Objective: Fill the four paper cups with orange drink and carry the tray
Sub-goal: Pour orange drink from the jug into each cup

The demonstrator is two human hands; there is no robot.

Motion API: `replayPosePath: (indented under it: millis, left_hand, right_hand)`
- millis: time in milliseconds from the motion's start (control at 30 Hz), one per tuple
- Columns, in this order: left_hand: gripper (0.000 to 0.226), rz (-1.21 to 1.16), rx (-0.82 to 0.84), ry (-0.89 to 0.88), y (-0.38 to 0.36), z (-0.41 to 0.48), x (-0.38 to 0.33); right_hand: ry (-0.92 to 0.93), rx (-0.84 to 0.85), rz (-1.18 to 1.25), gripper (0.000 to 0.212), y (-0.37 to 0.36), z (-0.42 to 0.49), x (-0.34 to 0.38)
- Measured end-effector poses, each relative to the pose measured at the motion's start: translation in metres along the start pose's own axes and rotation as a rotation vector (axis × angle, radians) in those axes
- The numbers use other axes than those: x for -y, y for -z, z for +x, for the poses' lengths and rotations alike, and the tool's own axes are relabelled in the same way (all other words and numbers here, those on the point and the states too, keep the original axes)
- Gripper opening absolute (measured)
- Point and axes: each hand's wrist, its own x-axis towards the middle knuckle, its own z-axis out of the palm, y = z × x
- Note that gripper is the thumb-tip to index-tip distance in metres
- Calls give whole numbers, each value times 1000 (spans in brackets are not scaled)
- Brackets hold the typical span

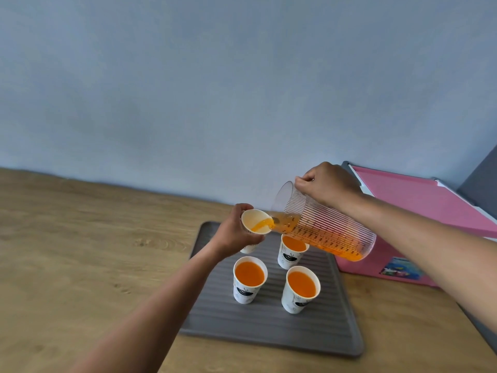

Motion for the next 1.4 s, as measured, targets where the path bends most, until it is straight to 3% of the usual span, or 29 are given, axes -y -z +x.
replayPosePath:
  millis: [1400]
  left_hand:
    - [71,-62,3,54,-11,8,9]
  right_hand:
    - [-12,47,-35,48,2,3,11]
